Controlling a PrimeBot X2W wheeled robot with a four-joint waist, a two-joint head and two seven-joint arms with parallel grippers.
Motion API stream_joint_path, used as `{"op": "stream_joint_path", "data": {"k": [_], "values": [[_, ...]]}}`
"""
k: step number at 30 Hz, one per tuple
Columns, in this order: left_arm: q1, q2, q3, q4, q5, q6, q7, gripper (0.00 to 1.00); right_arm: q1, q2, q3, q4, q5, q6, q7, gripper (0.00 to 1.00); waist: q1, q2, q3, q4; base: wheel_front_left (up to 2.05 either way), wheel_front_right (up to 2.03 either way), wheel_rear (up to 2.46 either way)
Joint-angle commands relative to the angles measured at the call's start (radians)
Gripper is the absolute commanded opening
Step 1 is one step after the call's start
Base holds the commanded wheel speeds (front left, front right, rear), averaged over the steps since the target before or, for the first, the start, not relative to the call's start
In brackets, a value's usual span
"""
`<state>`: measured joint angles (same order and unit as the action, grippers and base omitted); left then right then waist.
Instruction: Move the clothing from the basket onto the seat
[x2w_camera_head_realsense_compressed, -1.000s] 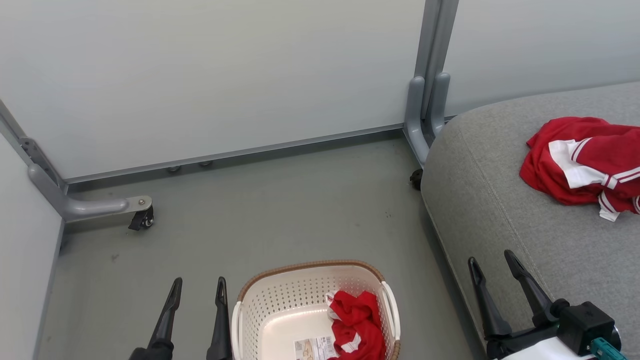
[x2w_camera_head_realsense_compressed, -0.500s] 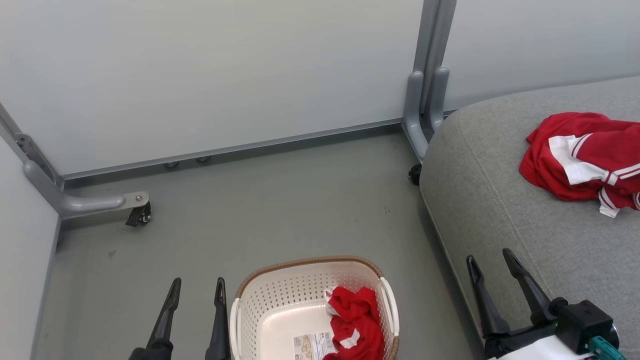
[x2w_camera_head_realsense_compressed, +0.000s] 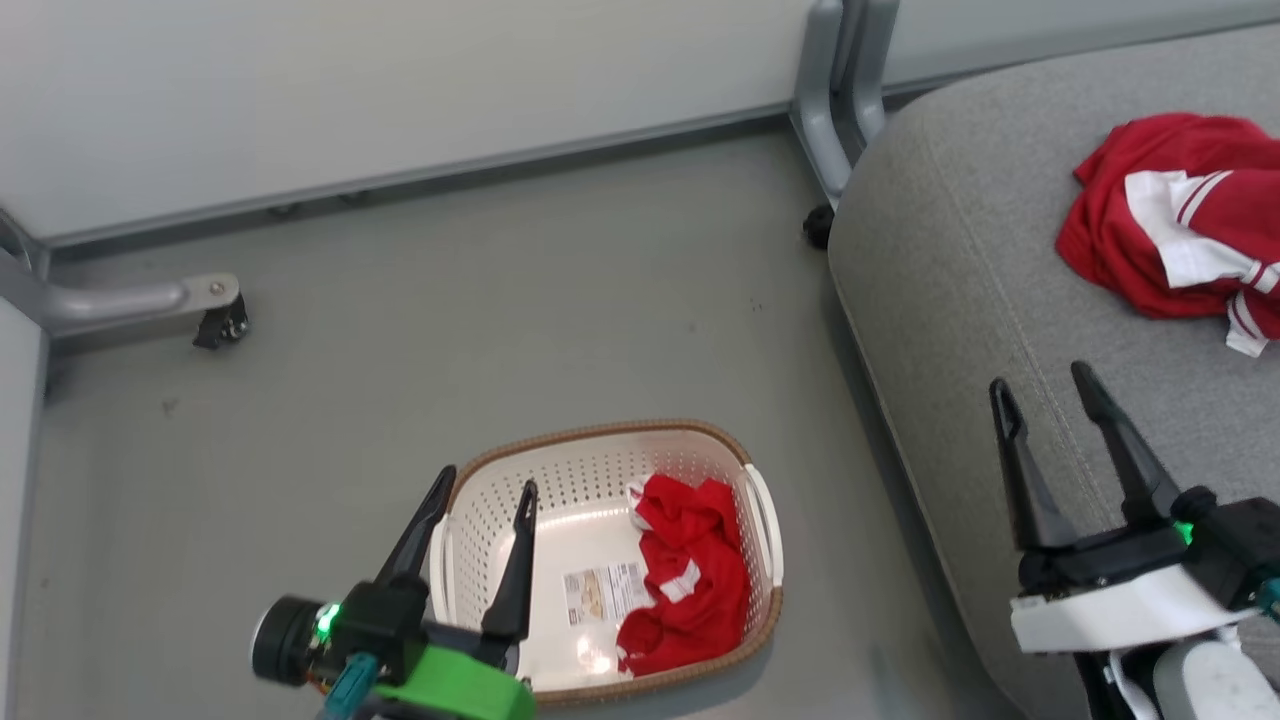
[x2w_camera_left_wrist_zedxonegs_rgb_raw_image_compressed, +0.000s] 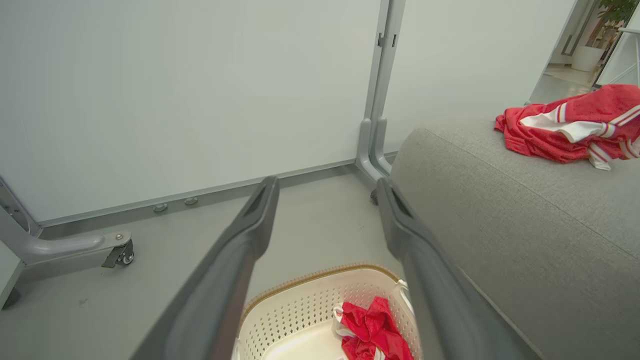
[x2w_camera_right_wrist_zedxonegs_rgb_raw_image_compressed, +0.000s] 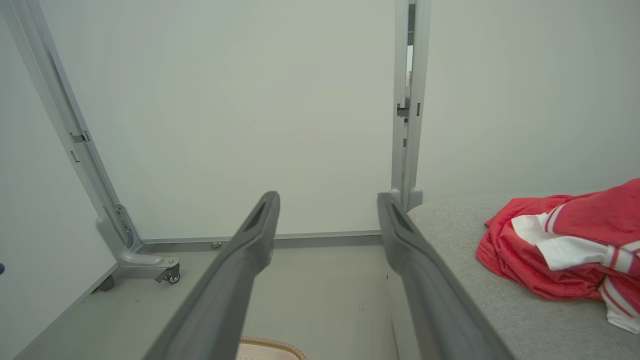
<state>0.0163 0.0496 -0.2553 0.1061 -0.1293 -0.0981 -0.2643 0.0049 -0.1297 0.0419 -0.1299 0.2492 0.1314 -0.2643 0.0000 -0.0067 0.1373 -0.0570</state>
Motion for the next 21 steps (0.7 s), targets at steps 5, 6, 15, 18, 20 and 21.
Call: {"op": "stream_joint_path", "data": {"k": [5,6,15,18,20,21], "values": [[-0.219,0.031,-0.08,0.13,0.026,-0.031,0.0,1.0,-0.111,-0.021,-0.035,-0.021,-0.015,-0.001,0.0,1.0,0.0,0.0067,0.318,-0.033,0.0,0.0,0.0],[-0.256,0.037,-0.104,0.159,0.029,-0.032,0.0,1.0,-0.126,-0.023,-0.041,-0.022,-0.016,-0.001,0.0,1.0,0.0,0.0067,0.339,-0.034,0.0,0.0,0.0],[-0.623,0.109,-0.433,0.438,-0.045,-0.033,0.0,1.0,-0.263,-0.02,-0.081,-0.074,-0.025,-0.001,0.0,1.0,0.0,0.0067,0.58,-0.068,0.0,0.0,0.0],[-0.723,0.124,-0.527,0.522,-0.073,-0.033,0.0,1.0,-0.297,-0.02,-0.077,-0.088,-0.025,-0.001,0.0,1.0,0.0,0.0067,0.651,-0.082,0.0,0.0,0.0],[-0.778,0.135,-0.594,0.581,-0.089,-0.033,0.0,1.0,-0.321,-0.021,-0.071,-0.09,-0.023,-0.001,0.0,1.0,0.0,0.0067,0.698,-0.093,0.0,0.0,0.0],[-0.806,0.138,-0.621,0.608,-0.103,-0.033,0.0,1.0,-0.333,-0.022,-0.068,-0.094,-0.024,-0.001,0.0,1.0,0.0,0.0067,0.724,-0.097,0.0,0.0,0.0]]}}
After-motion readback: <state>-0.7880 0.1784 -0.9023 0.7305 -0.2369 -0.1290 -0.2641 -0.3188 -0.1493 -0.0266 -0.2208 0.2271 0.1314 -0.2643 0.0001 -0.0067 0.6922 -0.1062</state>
